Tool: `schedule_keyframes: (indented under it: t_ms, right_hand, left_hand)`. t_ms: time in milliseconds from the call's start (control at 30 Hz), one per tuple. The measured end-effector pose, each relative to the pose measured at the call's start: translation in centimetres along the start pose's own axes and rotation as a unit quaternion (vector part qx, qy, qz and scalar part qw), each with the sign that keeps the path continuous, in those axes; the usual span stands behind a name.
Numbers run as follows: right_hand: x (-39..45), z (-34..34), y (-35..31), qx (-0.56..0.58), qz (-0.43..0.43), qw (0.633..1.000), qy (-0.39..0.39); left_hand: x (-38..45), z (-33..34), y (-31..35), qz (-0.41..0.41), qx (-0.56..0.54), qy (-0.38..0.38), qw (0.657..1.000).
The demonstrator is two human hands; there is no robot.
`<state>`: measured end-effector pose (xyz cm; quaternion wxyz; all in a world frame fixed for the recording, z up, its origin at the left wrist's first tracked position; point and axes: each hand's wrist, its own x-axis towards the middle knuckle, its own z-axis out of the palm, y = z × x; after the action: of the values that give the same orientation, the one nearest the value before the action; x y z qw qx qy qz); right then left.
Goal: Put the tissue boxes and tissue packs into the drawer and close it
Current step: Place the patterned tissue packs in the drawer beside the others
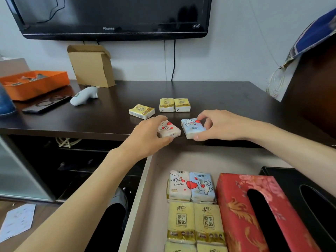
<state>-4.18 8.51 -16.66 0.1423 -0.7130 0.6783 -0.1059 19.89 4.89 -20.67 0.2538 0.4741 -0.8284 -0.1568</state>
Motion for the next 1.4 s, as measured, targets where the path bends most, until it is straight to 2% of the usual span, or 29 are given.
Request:
schedule_keyframes:
  t_ms: [167, 333, 400, 500, 633, 800, 933, 1067, 1133, 1267, 1400]
  right_hand:
    - [1.6, 1.1, 0.8, 0.001, -0.043, 0.996, 0.073]
    - [2.2, 1.3, 1.1, 0.102, -0.077, 0.992, 0.005]
    - [2.2, 1.1, 1.3, 0.043, -0.059, 0.997, 0.034]
    - [1.7, 0.8, 1.3, -0.122, -0.005, 0.988, 0.090]
    - [0.9, 1.0, 1.6, -0.143, -0.009, 0.983, 0.115]
    - [0.2, 0.8, 2.2, -0.164, -0.010, 0.976, 0.142]
    - [0.3, 0.9, 2.5, -0.162, -0.029, 0.973, 0.161]
    - [0.6, 0.7, 2.5, -0.016, -0.044, 0.990, 0.133]
    - [0.9, 1.3, 2.5, 0.017, -0.028, 0.988, 0.151]
    - [1.1, 2.6, 2.1, -0.041, -0.024, 0.983, 0.176]
    - [0.3, 1.9, 2.3, -0.030, -0.062, 0.983, 0.169]
  left_hand:
    - [0.1, 0.5, 0.0, 0.006, -0.031, 0.008, 0.999]
    - [0.5, 0.7, 0.1, 0.000, -0.040, 0.009, 0.999]
    - [0.7, 0.8, 0.0, 0.007, 0.005, 0.035, 0.999]
    - [1.3, 1.1, 0.6, -0.008, 0.164, 0.078, 0.983]
    - [2.2, 2.0, 2.0, -0.029, 0.216, 0.024, 0.976]
    - [2.1, 1.0, 1.7, -0.031, 0.162, -0.030, 0.986]
    - [1.6, 0.3, 1.3, -0.014, 0.075, -0.020, 0.997]
    - [1.6, 0.0, 1.4, -0.022, 0.019, -0.012, 0.999]
    - [1.6, 0.0, 1.6, -0.035, 0.023, -0.006, 0.999]
    - [1.7, 0.6, 1.7, -0.073, 0.033, 0.033, 0.996]
    - [1.9, 1.6, 2.3, -0.052, 0.121, 0.060, 0.989]
